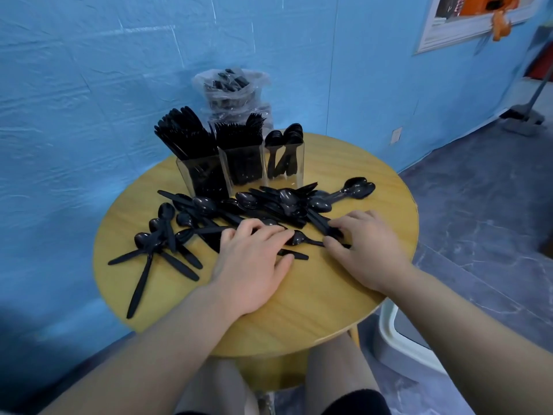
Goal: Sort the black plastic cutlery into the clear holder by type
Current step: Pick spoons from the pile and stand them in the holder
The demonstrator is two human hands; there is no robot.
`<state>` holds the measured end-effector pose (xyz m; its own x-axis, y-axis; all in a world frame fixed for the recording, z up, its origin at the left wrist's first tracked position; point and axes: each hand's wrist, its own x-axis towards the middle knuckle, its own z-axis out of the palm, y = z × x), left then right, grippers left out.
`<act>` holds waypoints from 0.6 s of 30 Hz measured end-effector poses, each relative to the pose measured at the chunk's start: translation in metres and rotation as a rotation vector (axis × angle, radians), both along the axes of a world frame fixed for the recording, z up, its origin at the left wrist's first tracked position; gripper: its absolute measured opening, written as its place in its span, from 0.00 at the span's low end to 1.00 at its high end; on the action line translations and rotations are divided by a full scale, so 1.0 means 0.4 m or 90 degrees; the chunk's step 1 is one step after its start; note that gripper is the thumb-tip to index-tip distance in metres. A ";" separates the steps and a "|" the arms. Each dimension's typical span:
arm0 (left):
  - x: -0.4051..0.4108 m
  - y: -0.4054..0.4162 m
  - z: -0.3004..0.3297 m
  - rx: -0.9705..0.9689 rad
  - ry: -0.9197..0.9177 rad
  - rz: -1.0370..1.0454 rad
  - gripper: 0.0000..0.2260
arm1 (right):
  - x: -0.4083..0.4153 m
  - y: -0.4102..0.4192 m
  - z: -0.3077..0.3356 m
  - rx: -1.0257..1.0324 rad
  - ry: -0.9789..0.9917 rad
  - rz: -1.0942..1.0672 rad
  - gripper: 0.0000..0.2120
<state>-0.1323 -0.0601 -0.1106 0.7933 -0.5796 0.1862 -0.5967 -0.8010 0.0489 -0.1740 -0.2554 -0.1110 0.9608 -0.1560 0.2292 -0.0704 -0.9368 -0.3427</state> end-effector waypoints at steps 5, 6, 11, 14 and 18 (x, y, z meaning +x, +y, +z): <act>-0.015 0.012 -0.005 -0.047 -0.009 0.051 0.21 | -0.033 0.030 0.010 0.018 0.004 0.094 0.15; -0.015 0.012 -0.006 -0.043 -0.008 0.042 0.22 | -0.033 0.034 0.011 0.025 0.005 0.101 0.16; -0.006 0.015 -0.012 -0.011 0.034 0.007 0.21 | -0.020 0.045 0.002 -0.035 0.049 0.127 0.19; -0.005 0.015 -0.013 -0.030 0.034 0.034 0.23 | -0.031 0.043 0.005 -0.012 0.040 0.186 0.17; -0.004 0.011 -0.012 -0.047 0.046 0.048 0.27 | -0.029 0.036 0.014 0.107 0.011 0.200 0.15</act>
